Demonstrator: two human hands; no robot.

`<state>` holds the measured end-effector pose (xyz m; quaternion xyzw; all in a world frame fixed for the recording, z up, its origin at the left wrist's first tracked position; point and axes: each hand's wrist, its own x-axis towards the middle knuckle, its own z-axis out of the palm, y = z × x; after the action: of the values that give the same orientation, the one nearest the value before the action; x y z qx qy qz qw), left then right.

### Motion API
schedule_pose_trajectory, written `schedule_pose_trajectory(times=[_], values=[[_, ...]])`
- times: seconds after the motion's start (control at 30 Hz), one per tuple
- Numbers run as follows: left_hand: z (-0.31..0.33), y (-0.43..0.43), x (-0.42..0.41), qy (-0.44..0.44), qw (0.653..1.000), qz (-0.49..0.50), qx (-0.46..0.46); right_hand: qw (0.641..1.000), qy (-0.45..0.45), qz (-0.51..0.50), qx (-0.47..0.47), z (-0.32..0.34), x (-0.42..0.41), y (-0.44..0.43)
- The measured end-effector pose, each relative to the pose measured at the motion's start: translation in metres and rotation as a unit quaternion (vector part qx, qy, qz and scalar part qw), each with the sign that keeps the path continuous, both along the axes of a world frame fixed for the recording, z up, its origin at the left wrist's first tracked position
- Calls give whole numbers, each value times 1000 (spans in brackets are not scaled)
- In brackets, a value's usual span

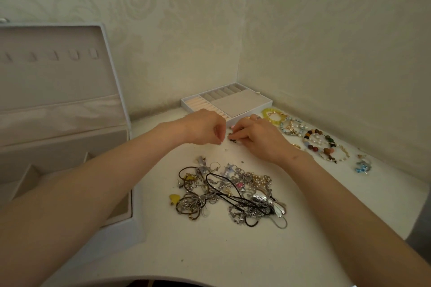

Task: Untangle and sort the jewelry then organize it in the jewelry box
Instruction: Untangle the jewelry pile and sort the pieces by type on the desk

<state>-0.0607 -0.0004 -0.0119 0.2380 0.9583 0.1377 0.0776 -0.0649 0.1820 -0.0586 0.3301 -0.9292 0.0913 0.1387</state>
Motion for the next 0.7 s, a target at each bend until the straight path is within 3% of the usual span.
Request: schedule_pose_trajectory(times=[0.17, 0.27, 0.53, 0.7], values=[[-12, 4, 4, -2, 993, -111, -41, 999, 30, 24, -24, -6, -3, -3], [-14, 3, 4, -4, 993, -113, -29, 999, 36, 23, -31, -7, -2, -3], [1, -19, 14, -118, 987, -105, -2, 992, -43, -28, -113, 13, 13, -4], [1, -41, 11, -73, 993, -78, 46, 990, -104, -2, -96, 16, 27, -19]])
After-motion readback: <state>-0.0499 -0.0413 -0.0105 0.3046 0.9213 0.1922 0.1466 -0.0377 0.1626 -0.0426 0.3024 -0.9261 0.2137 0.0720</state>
